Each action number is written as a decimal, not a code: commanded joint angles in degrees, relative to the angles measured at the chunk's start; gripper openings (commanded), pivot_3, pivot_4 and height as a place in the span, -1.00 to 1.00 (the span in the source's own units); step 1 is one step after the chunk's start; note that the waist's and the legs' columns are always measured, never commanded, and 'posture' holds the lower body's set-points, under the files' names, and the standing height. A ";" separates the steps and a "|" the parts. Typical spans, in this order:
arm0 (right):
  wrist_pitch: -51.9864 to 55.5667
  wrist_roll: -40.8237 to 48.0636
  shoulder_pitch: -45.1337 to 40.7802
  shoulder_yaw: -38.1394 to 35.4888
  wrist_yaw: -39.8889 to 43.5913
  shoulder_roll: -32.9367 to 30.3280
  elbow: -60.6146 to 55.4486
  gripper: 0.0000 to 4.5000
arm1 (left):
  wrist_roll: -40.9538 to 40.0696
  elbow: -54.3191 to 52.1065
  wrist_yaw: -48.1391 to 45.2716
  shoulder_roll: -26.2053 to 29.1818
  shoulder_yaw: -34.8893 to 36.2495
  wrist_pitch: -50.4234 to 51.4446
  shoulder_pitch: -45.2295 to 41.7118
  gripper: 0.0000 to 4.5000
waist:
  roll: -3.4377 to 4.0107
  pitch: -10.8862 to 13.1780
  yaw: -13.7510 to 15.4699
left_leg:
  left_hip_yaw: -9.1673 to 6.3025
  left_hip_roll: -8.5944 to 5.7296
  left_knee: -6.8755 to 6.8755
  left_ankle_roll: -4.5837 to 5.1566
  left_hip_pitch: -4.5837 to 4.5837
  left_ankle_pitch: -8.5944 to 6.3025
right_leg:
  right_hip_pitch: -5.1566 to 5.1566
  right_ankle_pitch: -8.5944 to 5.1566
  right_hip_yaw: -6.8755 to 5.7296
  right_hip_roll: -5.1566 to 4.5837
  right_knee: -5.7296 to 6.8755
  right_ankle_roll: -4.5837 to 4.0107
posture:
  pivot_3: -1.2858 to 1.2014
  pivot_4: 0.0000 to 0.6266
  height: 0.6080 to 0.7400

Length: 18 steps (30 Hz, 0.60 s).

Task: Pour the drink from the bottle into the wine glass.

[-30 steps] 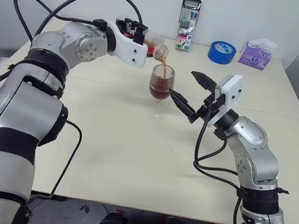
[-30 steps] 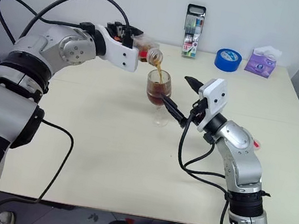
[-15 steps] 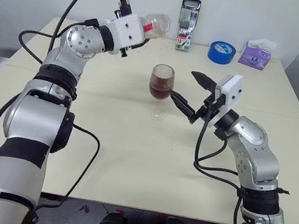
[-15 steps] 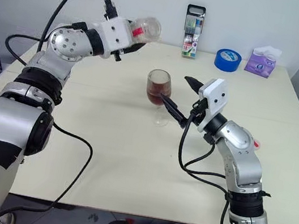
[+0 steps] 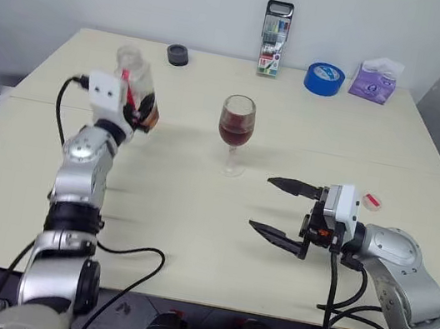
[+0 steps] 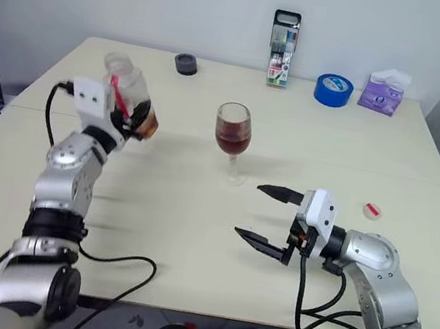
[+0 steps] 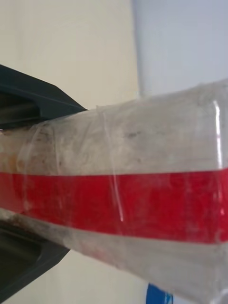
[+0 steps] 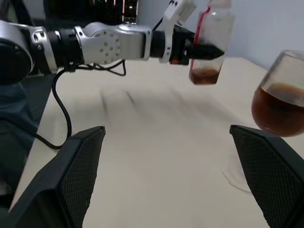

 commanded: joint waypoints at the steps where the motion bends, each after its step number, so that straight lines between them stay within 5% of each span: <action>1: -1.42 0.62 -0.60 0.14 0.71 0.09 -0.74 1.00 | -2.63 -4.48 0.93 -0.76 2.10 -0.68 2.30 -0.23 | -0.04 -0.02 0.12 | -0.01 0.00 0.00 0.02 0.04 -0.01 | 0.05 0.00 -0.01 0.00 0.00 0.00 | 0.03 -0.52 1.00; 18: 0.79 0.40 -3.16 0.67 -3.83 2.87 0.91 1.00 | -1.70 11.92 -2.91 -1.20 1.26 -12.93 5.42 -0.23 | -0.08 -0.11 0.11 | 0.00 -0.01 -0.01 0.09 0.14 -0.05 | 0.13 0.00 -0.02 0.00 -0.01 0.00 | 0.03 -0.52 1.00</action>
